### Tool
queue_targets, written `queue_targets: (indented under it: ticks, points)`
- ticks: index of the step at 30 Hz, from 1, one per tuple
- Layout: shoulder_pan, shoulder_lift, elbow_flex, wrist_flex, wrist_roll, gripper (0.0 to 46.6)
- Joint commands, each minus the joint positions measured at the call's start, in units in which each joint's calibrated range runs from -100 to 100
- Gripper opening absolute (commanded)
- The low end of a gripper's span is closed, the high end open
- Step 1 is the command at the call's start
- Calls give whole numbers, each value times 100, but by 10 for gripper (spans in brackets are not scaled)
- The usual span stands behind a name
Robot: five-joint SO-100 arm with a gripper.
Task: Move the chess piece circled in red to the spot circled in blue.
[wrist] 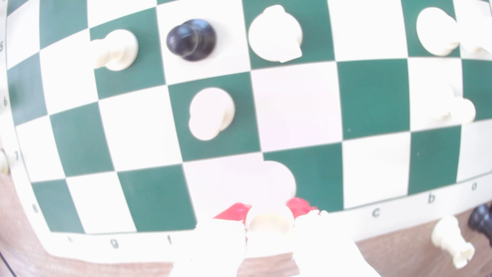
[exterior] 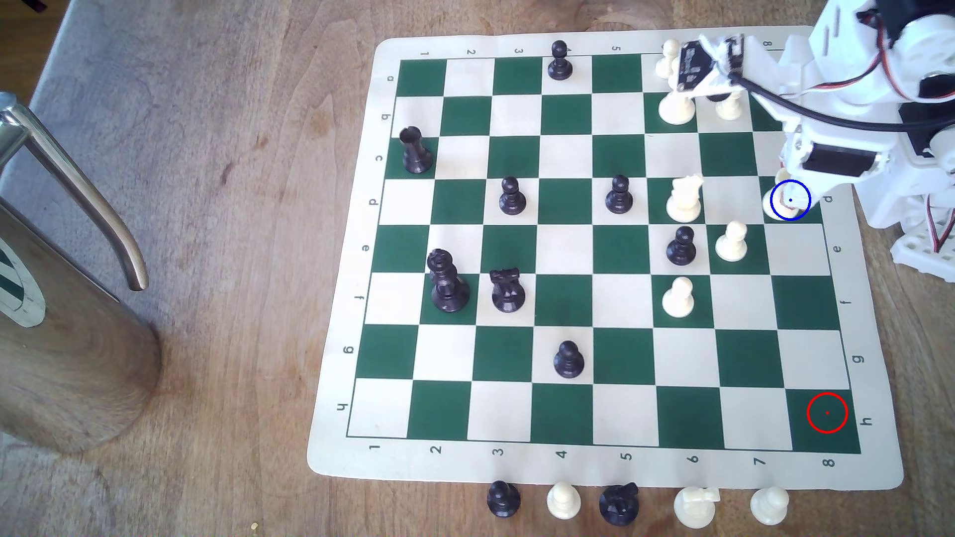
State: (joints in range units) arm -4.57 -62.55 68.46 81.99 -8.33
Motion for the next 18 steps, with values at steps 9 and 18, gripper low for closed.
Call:
queue_targets:
  ticks: [9, 18]
  points:
    - [485, 15, 461, -312, 186, 4]
    - [766, 15, 480, -329, 303, 4]
